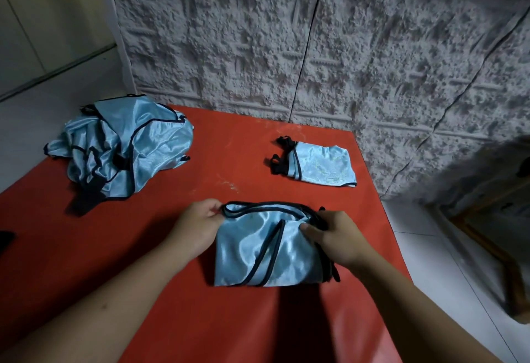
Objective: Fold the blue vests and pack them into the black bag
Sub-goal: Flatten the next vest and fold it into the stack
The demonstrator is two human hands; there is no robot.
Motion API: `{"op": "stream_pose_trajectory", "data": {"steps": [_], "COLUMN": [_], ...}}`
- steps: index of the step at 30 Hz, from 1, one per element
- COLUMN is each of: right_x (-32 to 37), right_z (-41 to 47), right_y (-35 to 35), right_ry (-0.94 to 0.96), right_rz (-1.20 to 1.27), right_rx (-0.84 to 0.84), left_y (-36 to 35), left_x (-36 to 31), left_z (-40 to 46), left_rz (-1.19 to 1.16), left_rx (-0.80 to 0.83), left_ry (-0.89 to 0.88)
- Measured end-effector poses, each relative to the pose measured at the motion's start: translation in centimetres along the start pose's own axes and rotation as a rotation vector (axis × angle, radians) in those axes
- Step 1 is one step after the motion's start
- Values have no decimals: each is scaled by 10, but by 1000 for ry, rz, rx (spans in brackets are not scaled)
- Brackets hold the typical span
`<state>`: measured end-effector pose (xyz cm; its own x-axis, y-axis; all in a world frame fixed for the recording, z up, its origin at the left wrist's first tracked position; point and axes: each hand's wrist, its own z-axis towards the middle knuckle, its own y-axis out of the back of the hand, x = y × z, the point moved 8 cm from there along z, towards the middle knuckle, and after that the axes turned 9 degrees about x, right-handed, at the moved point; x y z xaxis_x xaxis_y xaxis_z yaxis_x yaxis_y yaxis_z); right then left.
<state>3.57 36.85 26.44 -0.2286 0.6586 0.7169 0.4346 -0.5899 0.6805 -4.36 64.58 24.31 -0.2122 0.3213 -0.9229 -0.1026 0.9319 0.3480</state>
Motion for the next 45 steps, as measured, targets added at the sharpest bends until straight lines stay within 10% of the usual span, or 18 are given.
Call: {"op": "stream_pose_trajectory", "data": {"steps": [10, 14, 17, 23, 31, 34, 45], "right_x": [-18, -25, -31, -34, -42, -36, -53], "right_z": [19, 9, 5, -4, -6, -5, -9], "right_y": [-10, -8, -11, -13, -21, -20, -29], "right_ry": [-235, -408, -504, -607, -656, -627, -595], "right_rz": [-361, -251, -162, -18, 48, 27, 526], "right_rx": [-198, -250, -243, -162, -66, -92, -15], "left_y": [-10, -27, -75, -117, -54, -48, -39], "left_x": [18, -26, -47, 9, -7, 6, 12], "left_z": [16, -18, -37, -23, -26, -28, -18], "left_rz": [307, 535, 755, 1067, 910, 881, 397], "left_rx": [-219, -332, -109, 298, -232, -217, -174], "left_ry": [13, -263, -448, -77, 55, 288, 309]}}
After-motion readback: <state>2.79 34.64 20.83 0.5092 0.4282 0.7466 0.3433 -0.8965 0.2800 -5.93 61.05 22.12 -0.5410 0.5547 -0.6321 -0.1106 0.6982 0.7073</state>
